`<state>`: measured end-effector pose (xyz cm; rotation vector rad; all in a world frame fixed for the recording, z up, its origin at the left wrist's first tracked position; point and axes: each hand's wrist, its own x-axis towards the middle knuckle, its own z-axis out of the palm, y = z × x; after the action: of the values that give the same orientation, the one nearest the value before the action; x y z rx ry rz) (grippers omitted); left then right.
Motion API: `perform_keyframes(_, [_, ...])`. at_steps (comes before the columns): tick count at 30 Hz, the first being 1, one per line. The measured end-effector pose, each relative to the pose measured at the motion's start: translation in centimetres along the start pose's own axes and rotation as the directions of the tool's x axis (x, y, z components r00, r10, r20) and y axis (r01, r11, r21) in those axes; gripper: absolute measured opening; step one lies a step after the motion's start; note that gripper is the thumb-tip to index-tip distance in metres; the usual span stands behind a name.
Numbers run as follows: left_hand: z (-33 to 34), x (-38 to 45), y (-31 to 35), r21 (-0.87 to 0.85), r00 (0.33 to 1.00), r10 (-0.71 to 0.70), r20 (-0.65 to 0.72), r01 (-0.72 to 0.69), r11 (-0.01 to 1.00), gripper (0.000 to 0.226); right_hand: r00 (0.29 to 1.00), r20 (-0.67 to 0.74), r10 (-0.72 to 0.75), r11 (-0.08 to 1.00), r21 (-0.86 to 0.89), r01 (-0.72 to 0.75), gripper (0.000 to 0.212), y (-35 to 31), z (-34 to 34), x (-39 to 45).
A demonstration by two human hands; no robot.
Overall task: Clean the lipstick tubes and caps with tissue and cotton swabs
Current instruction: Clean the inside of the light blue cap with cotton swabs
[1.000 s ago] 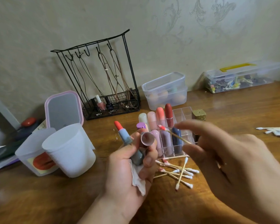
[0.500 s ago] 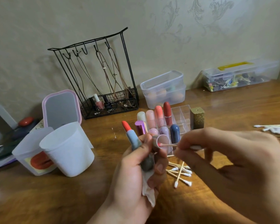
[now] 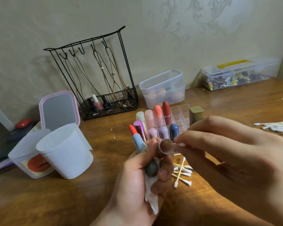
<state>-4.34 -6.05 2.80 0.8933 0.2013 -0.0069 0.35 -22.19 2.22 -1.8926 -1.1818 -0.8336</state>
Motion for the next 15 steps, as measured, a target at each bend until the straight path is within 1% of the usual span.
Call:
perform_keyframes(1, [-0.1,0.2,0.0,-0.052,1.000,-0.023,0.012,0.023,0.998,0.018,1.000,0.000,0.011,1.000,-0.020,-0.011,0.022,-0.8,-0.7,0.7])
perform_keyframes(2, [0.4,0.2,0.1,-0.091,0.994,-0.070,0.084,0.078,0.993,0.013,1.000,-0.010,-0.005,0.998,-0.070,0.004,0.023,-0.2,-0.5,0.9])
perform_keyframes(3, [0.5,0.1,0.2,-0.101,0.989,-0.046,0.142,0.061,0.993,0.007,1.000,-0.025,-0.008,0.991,-0.135,0.005,0.021,-0.3,-0.9,1.0])
perform_keyframes(4, [0.7,0.1,0.2,-0.095,0.985,-0.047,0.164,0.064,0.993,0.003,0.998,-0.052,-0.022,0.980,-0.198,0.012,0.016,-0.3,-1.1,1.1])
perform_keyframes(5, [0.5,0.1,0.1,-0.079,0.988,-0.044,0.146,0.055,0.995,0.004,0.997,-0.074,-0.018,0.972,-0.236,0.000,0.012,-0.5,-1.1,1.1])
perform_keyframes(7, [0.7,0.2,0.2,-0.072,0.995,-0.036,0.090,0.043,0.996,0.013,0.995,-0.097,0.034,0.979,-0.196,-0.052,0.006,-1.2,-0.8,1.3])
perform_keyframes(10, [1.3,0.0,0.2,-0.048,0.999,-0.008,0.032,0.010,0.999,0.019,0.990,-0.085,0.110,0.994,-0.016,-0.112,0.005,-1.2,-0.8,1.4])
perform_keyframes(12, [1.3,0.0,0.1,-0.040,1.000,0.002,0.009,-0.002,0.999,0.021,0.986,-0.088,0.144,0.988,0.061,-0.139,0.009,-1.0,-0.8,1.4])
perform_keyframes(13, [1.2,0.1,0.1,-0.035,1.000,0.000,0.002,0.000,0.999,0.022,0.987,-0.093,0.132,0.991,0.051,-0.128,0.011,-0.9,-0.8,1.4])
perform_keyframes(15, [1.1,0.1,0.2,-0.036,1.000,-0.008,0.005,0.008,0.999,0.021,0.992,-0.106,0.066,0.996,-0.054,-0.072,0.013,-1.0,-0.8,1.4])
